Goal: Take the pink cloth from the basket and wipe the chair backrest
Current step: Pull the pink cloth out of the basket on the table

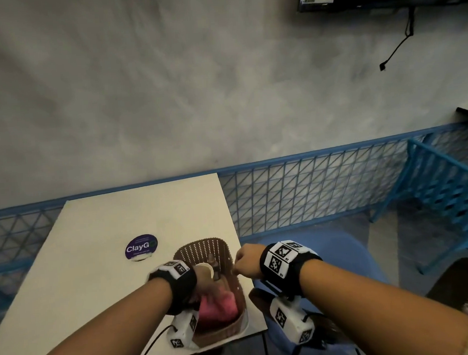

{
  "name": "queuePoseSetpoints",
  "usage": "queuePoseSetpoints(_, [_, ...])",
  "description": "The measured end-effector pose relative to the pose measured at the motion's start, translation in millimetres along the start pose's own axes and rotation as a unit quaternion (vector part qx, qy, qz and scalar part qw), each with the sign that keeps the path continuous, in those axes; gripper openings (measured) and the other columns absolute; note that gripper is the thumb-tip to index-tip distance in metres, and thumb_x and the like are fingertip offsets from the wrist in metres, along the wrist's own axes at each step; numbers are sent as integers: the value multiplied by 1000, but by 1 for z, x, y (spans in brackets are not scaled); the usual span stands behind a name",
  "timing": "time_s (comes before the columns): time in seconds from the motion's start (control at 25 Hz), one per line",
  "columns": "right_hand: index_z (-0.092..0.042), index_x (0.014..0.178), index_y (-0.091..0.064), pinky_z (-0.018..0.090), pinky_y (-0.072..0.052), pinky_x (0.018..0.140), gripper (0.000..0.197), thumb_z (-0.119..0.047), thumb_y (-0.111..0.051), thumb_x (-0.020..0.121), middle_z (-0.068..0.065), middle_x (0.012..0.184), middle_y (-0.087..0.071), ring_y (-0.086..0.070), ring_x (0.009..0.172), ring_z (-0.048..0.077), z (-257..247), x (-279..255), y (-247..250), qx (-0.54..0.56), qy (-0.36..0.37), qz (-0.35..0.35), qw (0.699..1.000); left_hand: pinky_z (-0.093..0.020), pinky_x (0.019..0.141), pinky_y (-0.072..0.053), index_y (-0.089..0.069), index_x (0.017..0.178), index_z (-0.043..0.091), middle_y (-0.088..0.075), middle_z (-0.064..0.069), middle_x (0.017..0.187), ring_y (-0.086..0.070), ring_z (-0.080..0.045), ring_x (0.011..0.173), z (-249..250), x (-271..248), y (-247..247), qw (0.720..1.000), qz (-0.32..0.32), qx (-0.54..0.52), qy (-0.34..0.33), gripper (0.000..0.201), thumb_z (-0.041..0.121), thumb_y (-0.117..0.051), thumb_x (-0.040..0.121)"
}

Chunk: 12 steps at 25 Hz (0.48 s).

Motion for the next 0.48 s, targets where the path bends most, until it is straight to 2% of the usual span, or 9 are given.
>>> queuePoseSetpoints(0.12, [-14, 99, -72, 39, -57, 85, 31, -36, -64, 78, 7, 104, -72, -66, 96, 25, -1, -16, 1, 8, 19, 5, 1000, -26, 59, -52, -72, 93, 10, -70, -6, 76, -60, -12, 57, 13, -46, 15, 993, 69, 82, -50, 15, 23, -68, 85])
queuePoseSetpoints(0.2, [-14, 103, -72, 36, -57, 84, 31, -34, -68, 80, 7, 107, -71, -66, 99, 24, 1, -24, 2, 9, 31, 8, 999, -21, 60, -48, -77, 89, 15, -72, 3, 78, -55, -1, 55, 20, -69, 22, 980, 115, 125, -107, 17, 25, -68, 79])
queuePoseSetpoints(0.24, [-14, 106, -71, 34, -55, 85, 33, -34, -69, 80, 7, 111, -70, -65, 102, 24, 2, -31, 5, 5, 44, 13, 999, -19, 58, -45, -76, 83, 19, -70, 9, 72, -53, 4, 52, 25, -81, 23, 977, 126, 118, -124, 14, 28, -71, 74])
queuePoseSetpoints(0.32, [-14, 116, -67, 32, -52, 87, 40, -33, -71, 82, 7, 116, -66, -62, 107, 23, 5, -46, 11, 12, 61, 25, 998, -19, 56, -45, -71, 75, 26, -66, 15, 63, -55, 3, 53, 31, -102, 25, 974, 149, 92, -146, 11, 29, -80, 68])
queuePoseSetpoints(0.44, [-14, 132, -54, 25, -47, 69, 54, -30, -71, 83, 4, 110, -55, -54, 97, 19, 14, -72, 23, 103, 79, 30, 991, -28, 57, -47, -66, 72, 27, -62, 11, 65, -54, -7, 57, 45, -134, 28, 959, 206, 3, -194, 13, 19, -74, 67])
queuePoseSetpoints(0.48, [-16, 137, -49, 25, -44, 68, 59, -30, -70, 83, 4, 112, -53, -52, 97, 19, 20, -78, 27, 139, 80, 32, 987, -27, 55, -46, -65, 73, 26, -61, 10, 66, -52, -6, 56, 54, -146, 27, 950, 224, -34, -215, 14, 14, -71, 69])
Point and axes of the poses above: each hand's wrist, its own x-axis towards the middle knuckle, its own y-axis out of the back of the hand, z = x × y, the point moved 1 cm from there along x, towards the middle knuckle
